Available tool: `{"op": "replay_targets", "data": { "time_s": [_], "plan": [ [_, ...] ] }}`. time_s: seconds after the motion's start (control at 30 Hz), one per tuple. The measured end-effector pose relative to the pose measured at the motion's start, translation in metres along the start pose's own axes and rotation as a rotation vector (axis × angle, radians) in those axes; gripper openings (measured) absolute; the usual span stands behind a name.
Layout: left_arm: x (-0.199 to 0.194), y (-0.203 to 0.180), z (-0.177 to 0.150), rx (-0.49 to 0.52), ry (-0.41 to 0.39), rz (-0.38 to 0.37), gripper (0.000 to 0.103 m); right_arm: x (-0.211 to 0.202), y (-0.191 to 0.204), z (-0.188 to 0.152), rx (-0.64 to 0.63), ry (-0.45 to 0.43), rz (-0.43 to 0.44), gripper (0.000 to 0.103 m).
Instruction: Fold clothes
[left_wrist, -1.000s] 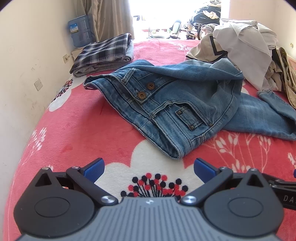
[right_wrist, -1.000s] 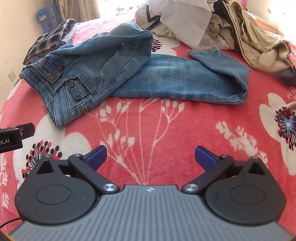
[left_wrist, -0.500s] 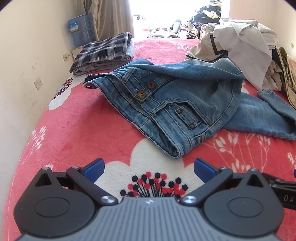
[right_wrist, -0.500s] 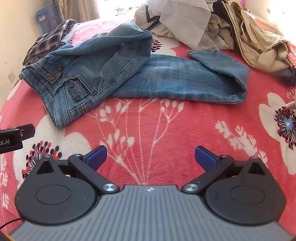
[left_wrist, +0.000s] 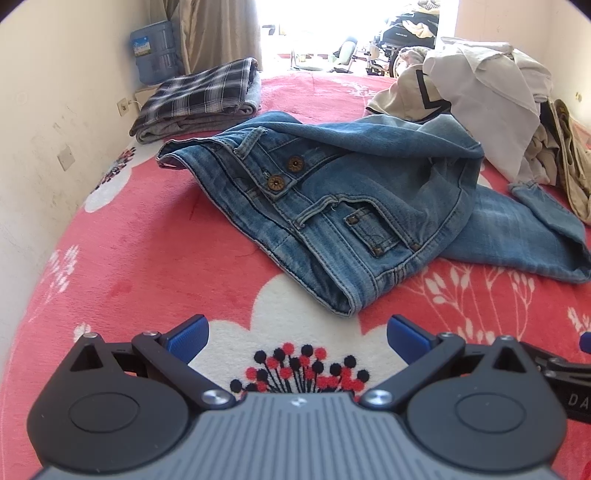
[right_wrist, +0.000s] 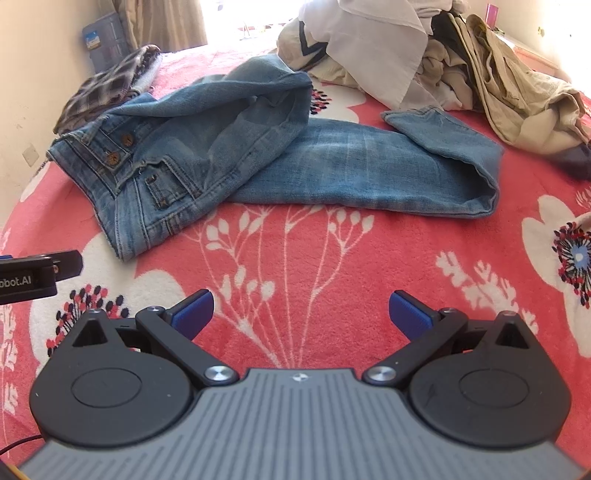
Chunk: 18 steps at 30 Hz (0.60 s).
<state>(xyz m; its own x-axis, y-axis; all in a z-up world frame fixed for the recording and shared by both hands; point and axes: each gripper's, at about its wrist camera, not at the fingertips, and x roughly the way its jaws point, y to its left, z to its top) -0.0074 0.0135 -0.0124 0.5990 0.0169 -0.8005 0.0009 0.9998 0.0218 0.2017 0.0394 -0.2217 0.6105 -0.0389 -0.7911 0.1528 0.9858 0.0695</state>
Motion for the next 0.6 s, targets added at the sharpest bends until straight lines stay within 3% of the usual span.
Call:
{"op": "replay_targets", "data": {
  "time_s": [0.2,0.33,0.5,0.6],
  "plan": [
    [0.009,0.022,0.014,-0.051,-0.056,-0.039,0.103,-0.006,0.005,0.004,-0.053,-0.077,0.074,0.102],
    [0.021,0.046,0.026,-0.091,-0.103,-0.047,0.103,-0.012,0.017,0.008,-0.143,-0.152,0.185,0.102],
    [0.045,0.075,0.040,-0.156,-0.122,-0.086,0.095,-0.008,0.054,0.015,-0.389,-0.246,0.294,0.102],
    [0.059,0.084,0.044,-0.194,-0.088,-0.134,0.087,0.000,0.075,0.021,-0.557,-0.299,0.338,0.102]
  ]
}}
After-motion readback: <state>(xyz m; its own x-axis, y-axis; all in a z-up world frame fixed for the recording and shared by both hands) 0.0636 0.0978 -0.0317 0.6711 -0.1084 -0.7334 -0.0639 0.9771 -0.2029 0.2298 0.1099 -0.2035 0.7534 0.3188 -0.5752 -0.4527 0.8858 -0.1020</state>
